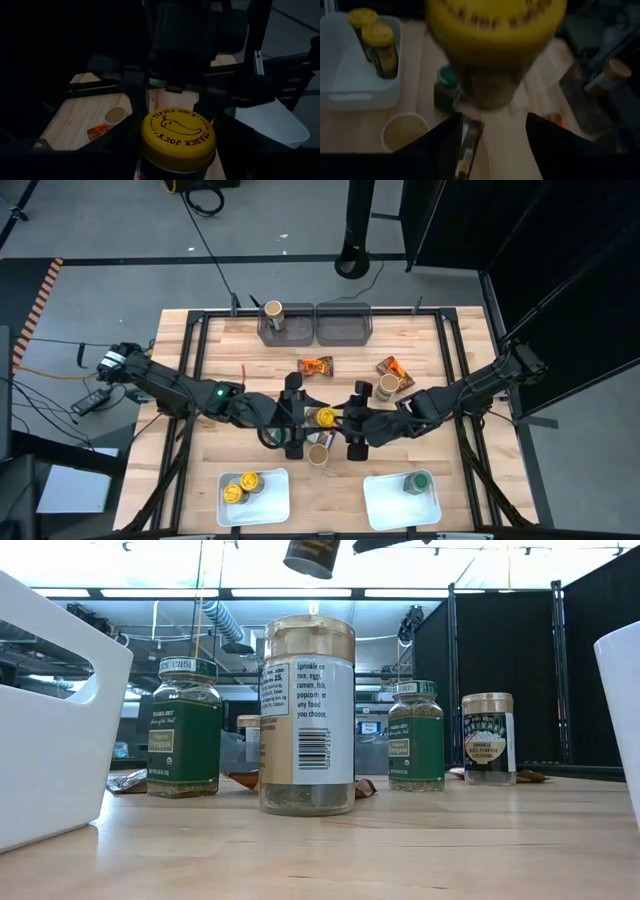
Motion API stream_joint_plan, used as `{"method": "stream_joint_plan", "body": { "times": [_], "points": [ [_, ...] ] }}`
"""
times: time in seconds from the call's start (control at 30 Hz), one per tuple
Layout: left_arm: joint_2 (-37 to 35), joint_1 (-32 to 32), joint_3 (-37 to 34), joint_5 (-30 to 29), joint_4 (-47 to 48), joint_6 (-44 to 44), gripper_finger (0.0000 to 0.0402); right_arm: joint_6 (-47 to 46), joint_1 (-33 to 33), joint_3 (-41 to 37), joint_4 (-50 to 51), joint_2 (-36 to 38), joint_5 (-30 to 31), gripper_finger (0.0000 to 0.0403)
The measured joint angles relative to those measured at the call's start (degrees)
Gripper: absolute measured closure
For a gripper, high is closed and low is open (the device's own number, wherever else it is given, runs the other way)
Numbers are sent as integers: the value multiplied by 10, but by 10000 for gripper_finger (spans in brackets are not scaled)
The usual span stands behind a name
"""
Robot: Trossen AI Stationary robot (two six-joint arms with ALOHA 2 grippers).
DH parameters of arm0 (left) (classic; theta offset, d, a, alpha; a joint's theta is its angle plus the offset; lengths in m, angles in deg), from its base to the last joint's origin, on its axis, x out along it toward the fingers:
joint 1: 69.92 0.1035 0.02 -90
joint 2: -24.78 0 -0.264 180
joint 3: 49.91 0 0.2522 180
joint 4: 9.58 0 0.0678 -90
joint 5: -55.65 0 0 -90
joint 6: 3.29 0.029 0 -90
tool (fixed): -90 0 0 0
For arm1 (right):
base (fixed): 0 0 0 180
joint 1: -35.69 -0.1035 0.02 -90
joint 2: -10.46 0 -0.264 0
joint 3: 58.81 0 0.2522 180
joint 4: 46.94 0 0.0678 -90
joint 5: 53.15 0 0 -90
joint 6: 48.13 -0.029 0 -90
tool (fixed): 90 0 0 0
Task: Sort spices by type
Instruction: Put the yellow seasoning bottle into the left white bin
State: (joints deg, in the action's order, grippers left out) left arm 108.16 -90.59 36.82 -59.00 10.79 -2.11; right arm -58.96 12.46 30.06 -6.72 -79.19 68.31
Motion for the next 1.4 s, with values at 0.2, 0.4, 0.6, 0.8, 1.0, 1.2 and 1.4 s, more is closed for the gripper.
{"method": "stream_joint_plan", "body": {
  "times": [0.2, 0.4, 0.6, 0.8, 1.0, 1.2, 1.4],
  "points": [
    [-32, -9, 0, -2, 28, -74, 192, -45, -6, 0, 59, 0, -10, 176],
    [-83, -67, 1, 10, 119, -218, 192, -57, -20, 0, 73, 0, -11, 178],
    [-90, -150, -2, 4, 156, -286, 192, -58, -23, 0, 72, 0, -11, 178],
    [-79, -242, -12, -114, 115, -271, 192, -76, -23, -1, 67, 0, -11, 177],
    [-77, -301, -120, -189, -101, -317, 192, -77, -23, -1, 55, 0, -15, 178],
    [-47, -365, -192, -304, -236, -363, 192, -77, -23, -1, 52, 0, -17, 177],
    [-22, -409, -193, -447, -197, -388, 192, -90, -23, -1, 51, 0, -17, 180]
  ]
}}
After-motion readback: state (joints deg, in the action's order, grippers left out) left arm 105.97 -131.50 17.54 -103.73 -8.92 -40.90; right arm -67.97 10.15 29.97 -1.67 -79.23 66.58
